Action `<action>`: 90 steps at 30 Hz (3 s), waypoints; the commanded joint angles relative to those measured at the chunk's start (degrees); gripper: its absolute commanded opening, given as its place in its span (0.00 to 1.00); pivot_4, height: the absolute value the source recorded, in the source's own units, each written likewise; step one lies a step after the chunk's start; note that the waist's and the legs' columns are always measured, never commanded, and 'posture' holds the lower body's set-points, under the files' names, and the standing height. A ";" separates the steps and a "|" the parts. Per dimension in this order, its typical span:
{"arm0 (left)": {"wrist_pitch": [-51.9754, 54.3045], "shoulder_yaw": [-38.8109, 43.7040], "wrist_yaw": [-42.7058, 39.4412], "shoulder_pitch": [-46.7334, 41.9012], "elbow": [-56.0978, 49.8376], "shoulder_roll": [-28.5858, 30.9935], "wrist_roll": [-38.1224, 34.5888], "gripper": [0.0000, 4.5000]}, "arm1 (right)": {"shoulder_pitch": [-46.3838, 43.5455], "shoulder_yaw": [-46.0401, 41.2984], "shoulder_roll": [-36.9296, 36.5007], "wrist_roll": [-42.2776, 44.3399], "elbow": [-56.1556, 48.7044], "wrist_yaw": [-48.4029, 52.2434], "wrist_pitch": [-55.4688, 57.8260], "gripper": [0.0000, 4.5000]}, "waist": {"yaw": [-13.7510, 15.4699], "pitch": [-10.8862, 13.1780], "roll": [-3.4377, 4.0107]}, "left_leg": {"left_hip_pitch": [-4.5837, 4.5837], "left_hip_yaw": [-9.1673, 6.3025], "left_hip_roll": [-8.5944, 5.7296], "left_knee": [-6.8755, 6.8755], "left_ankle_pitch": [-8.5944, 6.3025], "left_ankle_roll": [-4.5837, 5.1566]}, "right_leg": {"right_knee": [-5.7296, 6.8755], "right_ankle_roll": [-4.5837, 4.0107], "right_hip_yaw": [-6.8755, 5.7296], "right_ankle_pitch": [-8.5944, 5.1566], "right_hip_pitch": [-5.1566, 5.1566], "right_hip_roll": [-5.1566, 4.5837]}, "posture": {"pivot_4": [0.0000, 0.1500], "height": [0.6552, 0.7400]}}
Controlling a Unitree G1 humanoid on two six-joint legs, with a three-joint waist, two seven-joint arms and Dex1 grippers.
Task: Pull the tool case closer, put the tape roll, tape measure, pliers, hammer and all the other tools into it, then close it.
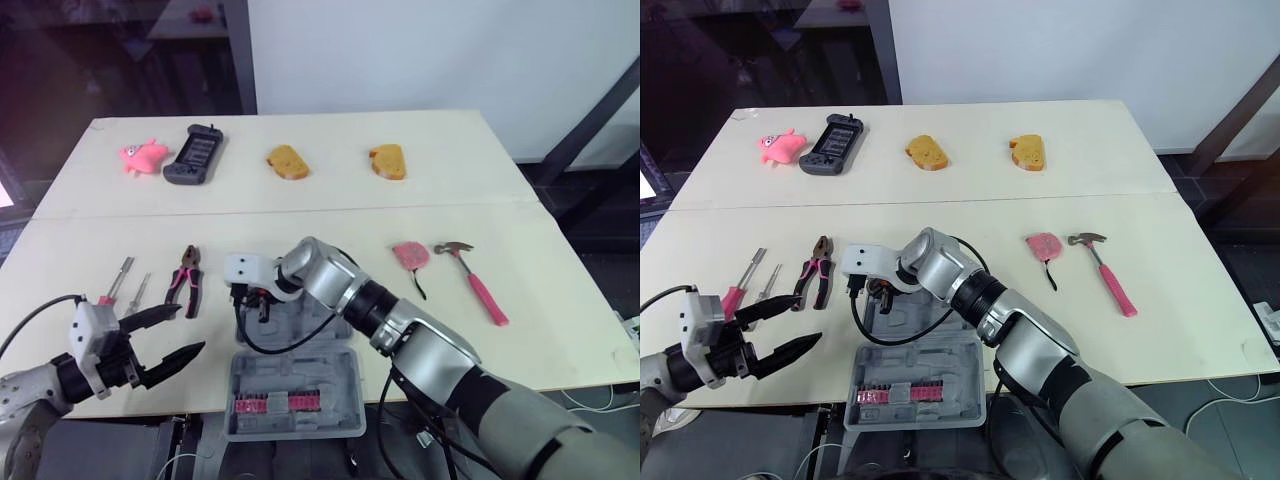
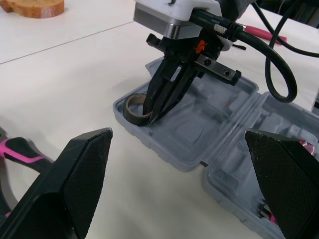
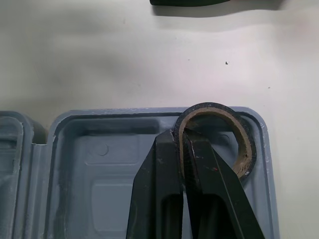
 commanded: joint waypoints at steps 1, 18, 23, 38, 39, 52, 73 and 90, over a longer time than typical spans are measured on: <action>-1.34 1.38 -0.51 0.16 -0.49 -0.02 0.06 1.00 | -0.78 -1.36 0.89 0.06 -2.24 0.81 -0.61 0.01 | 0.00 0.00 0.00 | 0.00 0.00 0.00 0.00 0.00 0.00 | 0.00 0.00 0.00 0.00 0.00 0.00 | 1.00 1.00; -0.67 0.92 -0.78 -0.99 0.14 0.34 -0.01 1.00 | 1.61 -7.26 -1.78 3.29 -13.61 1.94 6.18 0.45 | 0.05 0.00 0.00 | 0.00 0.00 0.00 -0.03 0.00 0.00 | 0.00 0.00 0.00 0.00 -0.01 0.00 | 1.00 1.00; -0.43 0.75 -0.65 -1.27 0.12 0.36 0.10 1.00 | 8.02 -9.40 -2.03 4.59 -17.74 -1.74 3.29 0.45 | 0.05 0.00 -0.01 | 0.00 0.01 0.00 -0.02 0.00 0.00 | -0.01 0.00 0.01 0.00 0.00 0.00 | 1.00 1.00; 1.13 0.45 -0.03 -2.42 -0.57 0.82 0.10 1.00 | 17.84 -13.81 -0.82 8.73 -19.31 -7.89 -8.75 0.17 | -0.01 0.00 -0.01 | 0.00 0.00 0.00 -0.04 0.00 0.00 | -0.02 0.00 0.02 0.00 0.00 0.01 | 1.00 1.00; 1.18 0.50 -0.06 -2.51 -0.50 0.82 0.11 1.00 | 17.74 -13.57 -0.59 8.22 -18.16 -8.62 -9.18 0.17 | -0.02 0.00 -0.01 | 0.00 0.00 0.00 -0.03 0.00 0.00 | -0.02 0.00 0.02 0.00 0.00 0.01 | 1.00 1.00; 1.92 0.71 0.47 -2.50 -1.39 0.71 0.22 1.00 | 16.60 -12.70 1.55 4.93 -2.93 -13.06 -13.58 0.17 | -0.01 0.00 -0.01 | 0.00 0.01 0.00 -0.02 0.00 0.00 | -0.02 0.00 0.02 0.00 0.00 0.00 | 1.00 1.00; 1.68 0.79 0.07 -2.13 -1.15 0.44 0.12 1.00 | 21.07 -19.77 1.21 14.82 -20.03 -9.31 -12.46 0.17 | 0.04 0.00 -0.01 | 0.03 0.00 0.00 -0.04 0.00 0.00 | -0.02 0.00 0.02 0.00 0.04 0.00 | 1.00 1.00; 1.34 1.64 -0.14 -1.31 -1.04 0.42 0.11 1.00 | 18.64 -13.67 0.20 6.66 -9.39 -12.73 -11.83 0.17 | 0.00 0.00 -0.01 | 0.03 0.01 0.00 -0.05 0.00 0.00 | -0.03 -0.01 0.03 -0.01 0.02 0.00 | 1.00 1.00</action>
